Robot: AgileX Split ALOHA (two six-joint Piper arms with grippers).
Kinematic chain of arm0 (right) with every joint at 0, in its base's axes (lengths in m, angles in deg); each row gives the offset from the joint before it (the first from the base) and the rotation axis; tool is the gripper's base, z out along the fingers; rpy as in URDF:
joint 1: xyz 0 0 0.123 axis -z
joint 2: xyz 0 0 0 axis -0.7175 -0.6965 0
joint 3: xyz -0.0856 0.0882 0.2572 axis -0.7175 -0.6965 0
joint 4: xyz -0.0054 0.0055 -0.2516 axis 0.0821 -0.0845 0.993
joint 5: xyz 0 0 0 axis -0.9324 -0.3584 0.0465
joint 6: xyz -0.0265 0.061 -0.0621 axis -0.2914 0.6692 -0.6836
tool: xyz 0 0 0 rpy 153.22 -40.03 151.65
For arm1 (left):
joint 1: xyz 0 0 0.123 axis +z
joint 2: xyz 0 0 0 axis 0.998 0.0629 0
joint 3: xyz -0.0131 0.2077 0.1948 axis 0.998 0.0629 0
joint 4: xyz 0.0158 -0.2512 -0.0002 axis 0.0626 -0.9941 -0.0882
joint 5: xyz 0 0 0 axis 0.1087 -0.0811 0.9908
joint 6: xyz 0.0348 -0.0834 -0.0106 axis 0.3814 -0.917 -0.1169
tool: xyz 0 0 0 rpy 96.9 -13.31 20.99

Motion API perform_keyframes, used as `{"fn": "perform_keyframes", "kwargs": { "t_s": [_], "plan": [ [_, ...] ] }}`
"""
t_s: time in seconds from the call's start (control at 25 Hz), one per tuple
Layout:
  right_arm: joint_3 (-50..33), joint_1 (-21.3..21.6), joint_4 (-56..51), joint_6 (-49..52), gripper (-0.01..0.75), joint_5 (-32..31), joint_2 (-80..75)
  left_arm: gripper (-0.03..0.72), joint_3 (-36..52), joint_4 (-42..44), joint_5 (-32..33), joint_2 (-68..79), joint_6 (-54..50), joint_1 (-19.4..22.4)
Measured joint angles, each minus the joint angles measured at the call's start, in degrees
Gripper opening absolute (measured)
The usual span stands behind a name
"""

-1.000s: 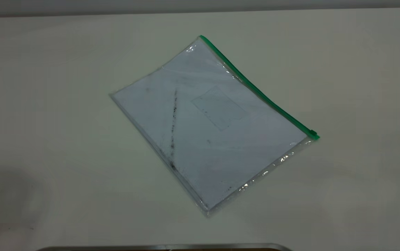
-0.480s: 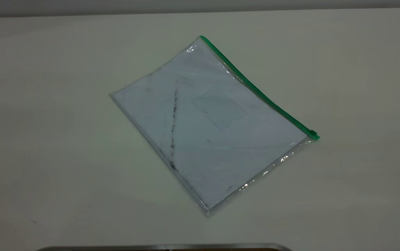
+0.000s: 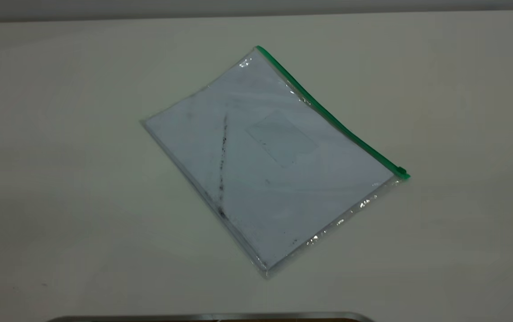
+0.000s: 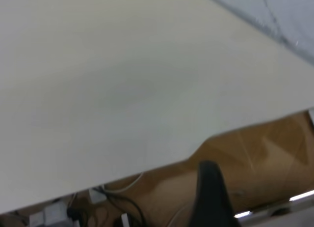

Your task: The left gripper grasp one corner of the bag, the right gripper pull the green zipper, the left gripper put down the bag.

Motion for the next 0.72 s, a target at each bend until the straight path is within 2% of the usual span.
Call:
{"fn": "perform_keyframes", "kwargs": {
  "t_s": [0.6,0.72],
  "plan": [
    [0.0,0.0,0.0,0.0,0.466,0.0,0.0,0.589,2.17,-0.17,-1.62,-0.9,0.76,0.0],
    [0.0,0.0,0.0,0.0,0.466,0.0,0.0,0.589,2.17,-0.17,-1.68,-3.21,0.76,2.61]
  ]
}}
